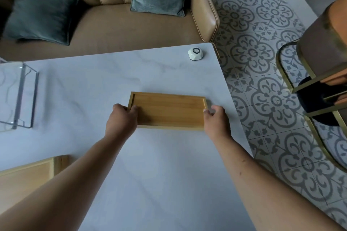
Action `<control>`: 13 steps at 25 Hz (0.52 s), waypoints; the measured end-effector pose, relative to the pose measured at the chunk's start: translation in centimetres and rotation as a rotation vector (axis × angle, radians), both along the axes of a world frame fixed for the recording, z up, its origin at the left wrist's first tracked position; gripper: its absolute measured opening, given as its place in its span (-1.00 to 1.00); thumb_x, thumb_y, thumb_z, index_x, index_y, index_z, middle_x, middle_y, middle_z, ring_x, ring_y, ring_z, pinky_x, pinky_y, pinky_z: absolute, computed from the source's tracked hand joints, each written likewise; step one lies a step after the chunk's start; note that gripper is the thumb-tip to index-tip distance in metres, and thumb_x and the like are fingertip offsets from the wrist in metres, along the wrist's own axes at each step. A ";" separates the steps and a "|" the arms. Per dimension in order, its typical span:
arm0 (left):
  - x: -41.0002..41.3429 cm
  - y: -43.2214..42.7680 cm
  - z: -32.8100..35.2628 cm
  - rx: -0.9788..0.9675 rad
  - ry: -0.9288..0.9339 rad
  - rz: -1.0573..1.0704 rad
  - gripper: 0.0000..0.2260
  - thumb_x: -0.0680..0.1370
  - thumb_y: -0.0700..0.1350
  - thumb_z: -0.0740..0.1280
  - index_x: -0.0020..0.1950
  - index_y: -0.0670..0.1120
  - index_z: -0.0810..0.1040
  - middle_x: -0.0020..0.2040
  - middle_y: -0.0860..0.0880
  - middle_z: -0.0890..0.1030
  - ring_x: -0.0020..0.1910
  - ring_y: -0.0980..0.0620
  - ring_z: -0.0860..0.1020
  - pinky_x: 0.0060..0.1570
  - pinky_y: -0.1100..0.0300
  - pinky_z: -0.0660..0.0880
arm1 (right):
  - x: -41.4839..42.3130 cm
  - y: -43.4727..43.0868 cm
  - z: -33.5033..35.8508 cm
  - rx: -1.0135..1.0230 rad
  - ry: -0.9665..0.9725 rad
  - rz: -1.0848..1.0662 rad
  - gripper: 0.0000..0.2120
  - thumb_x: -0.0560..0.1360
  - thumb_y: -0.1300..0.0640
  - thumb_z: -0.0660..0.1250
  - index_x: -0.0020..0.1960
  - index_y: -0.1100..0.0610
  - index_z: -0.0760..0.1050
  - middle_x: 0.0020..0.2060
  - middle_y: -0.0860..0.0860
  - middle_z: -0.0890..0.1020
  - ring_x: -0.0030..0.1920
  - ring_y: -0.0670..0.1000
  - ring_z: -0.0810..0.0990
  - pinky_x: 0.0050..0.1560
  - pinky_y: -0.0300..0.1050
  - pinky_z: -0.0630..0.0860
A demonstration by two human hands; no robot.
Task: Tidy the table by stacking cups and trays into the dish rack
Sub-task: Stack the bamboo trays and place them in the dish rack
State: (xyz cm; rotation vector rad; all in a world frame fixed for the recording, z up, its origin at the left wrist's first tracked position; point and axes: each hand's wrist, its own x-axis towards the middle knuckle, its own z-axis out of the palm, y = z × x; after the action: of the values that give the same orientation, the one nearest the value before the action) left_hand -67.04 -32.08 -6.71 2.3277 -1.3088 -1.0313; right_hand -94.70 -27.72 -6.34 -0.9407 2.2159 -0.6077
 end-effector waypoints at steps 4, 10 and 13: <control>5.5 3.5 1.6 0.077 -0.153 -0.174 -0.62 0.59 0.30 0.12 -0.06 0.01 0.46 -0.44 -0.03 0.67 -0.37 -0.05 0.64 -0.28 0.09 0.52 | 3.8 4.0 1.3 0.091 -0.007 0.072 -0.71 0.66 0.00 0.25 -0.17 0.14 0.46 -0.30 0.04 0.54 -0.19 0.12 0.51 -0.21 -0.14 0.36; 18.2 9.5 6.7 -0.203 -0.372 -0.234 -0.49 0.60 0.35 0.00 -0.27 -0.02 0.35 -0.42 0.02 0.48 -0.40 -0.07 0.40 -0.40 0.06 0.30 | 14.4 9.4 6.7 -0.106 0.189 0.226 -0.65 0.64 -0.07 0.25 -0.25 0.05 0.27 -0.48 -0.04 0.46 -0.44 0.07 0.45 -0.45 -0.07 0.24; 25.1 13.5 8.0 -0.202 -0.420 -0.266 -0.52 0.63 0.31 -0.03 -0.26 0.00 0.32 -0.43 0.05 0.46 -0.41 -0.07 0.41 -0.42 0.06 0.32 | 20.7 11.4 8.1 -0.104 0.161 0.308 -0.67 0.65 -0.05 0.22 -0.21 0.06 0.27 -0.48 -0.06 0.44 -0.47 -0.01 0.42 -0.48 -0.12 0.25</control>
State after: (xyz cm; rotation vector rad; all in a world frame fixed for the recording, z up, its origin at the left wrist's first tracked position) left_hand -41.91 -18.63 1.33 2.3333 -1.8221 -0.4509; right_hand -74.00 -16.33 1.75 -1.3953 2.1308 -0.5222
